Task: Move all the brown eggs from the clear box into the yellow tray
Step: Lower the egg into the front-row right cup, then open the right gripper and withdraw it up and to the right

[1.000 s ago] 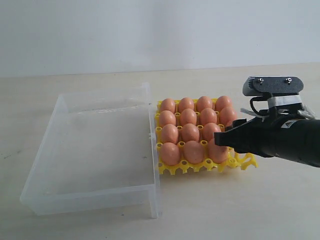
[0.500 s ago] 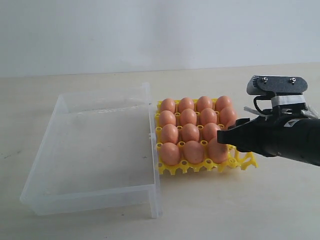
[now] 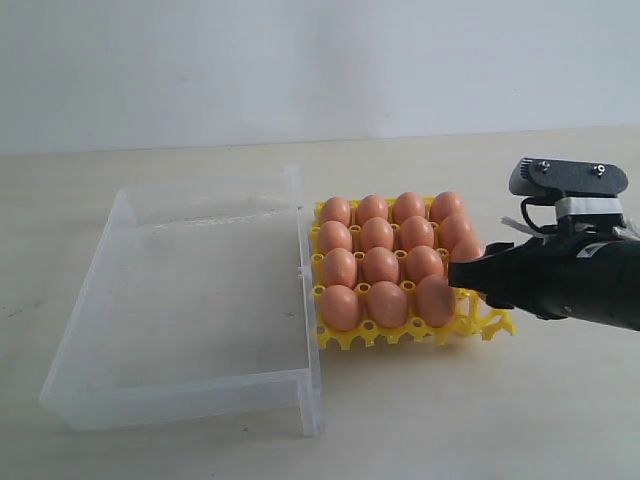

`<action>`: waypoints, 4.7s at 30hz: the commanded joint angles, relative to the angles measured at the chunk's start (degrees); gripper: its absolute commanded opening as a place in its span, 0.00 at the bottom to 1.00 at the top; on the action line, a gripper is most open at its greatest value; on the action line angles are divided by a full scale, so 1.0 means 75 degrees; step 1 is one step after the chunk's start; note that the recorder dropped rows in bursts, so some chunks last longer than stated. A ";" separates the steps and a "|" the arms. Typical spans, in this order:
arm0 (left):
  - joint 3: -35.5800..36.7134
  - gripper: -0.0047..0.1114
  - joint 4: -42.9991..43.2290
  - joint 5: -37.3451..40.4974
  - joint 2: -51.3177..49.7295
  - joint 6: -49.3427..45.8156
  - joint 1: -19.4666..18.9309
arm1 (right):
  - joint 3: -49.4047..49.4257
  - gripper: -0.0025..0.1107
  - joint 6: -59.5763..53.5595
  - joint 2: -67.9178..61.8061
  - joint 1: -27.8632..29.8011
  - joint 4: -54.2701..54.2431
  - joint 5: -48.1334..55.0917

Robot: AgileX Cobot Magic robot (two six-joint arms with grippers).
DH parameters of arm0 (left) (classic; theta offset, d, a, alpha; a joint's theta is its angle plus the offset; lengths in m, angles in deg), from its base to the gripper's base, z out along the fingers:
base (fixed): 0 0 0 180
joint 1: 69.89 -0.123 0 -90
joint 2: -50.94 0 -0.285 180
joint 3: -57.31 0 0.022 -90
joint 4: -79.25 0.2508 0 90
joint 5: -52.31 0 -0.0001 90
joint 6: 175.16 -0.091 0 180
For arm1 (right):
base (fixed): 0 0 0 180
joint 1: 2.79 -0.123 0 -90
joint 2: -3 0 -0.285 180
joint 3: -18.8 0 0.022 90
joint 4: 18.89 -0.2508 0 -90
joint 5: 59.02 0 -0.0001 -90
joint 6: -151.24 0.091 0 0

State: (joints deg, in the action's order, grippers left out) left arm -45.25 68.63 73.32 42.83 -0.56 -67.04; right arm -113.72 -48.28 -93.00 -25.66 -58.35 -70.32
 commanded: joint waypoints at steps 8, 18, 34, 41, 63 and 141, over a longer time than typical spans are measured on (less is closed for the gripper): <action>-0.0031 0.04 -0.0019 -0.0030 0.0043 -0.0021 -0.0009 | 0.0020 0.02 0.0282 -0.0356 0.0027 0.0338 -0.0267; -0.0031 0.04 -0.0019 -0.0030 0.0043 -0.0021 -0.0009 | -0.0005 0.02 0.1082 -0.0356 -0.0095 0.0938 -0.0318; -0.0031 0.04 -0.0019 -0.0030 0.0043 -0.0021 -0.0009 | 0.0009 0.02 0.1094 -0.0356 -0.0109 0.0983 -0.0454; -0.0031 0.04 -0.0019 -0.0030 0.0043 -0.0021 -0.0009 | 0.0009 0.02 0.1175 -0.0449 -0.0109 0.1079 -0.0434; -0.0031 0.04 -0.0019 -0.0030 0.0043 -0.0021 -0.0009 | 0.0009 0.31 0.1227 -0.0699 -0.0109 0.1294 -0.0465; -0.0031 0.04 -0.0019 -0.0030 0.0043 -0.0021 -0.0009 | -0.0984 0.02 -0.0366 0.5853 -0.0948 0.3941 0.3398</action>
State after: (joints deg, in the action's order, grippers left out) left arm -45.25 68.63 73.32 42.83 -0.56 -67.04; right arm -120.66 -51.37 -49.26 -33.85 -31.67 -42.55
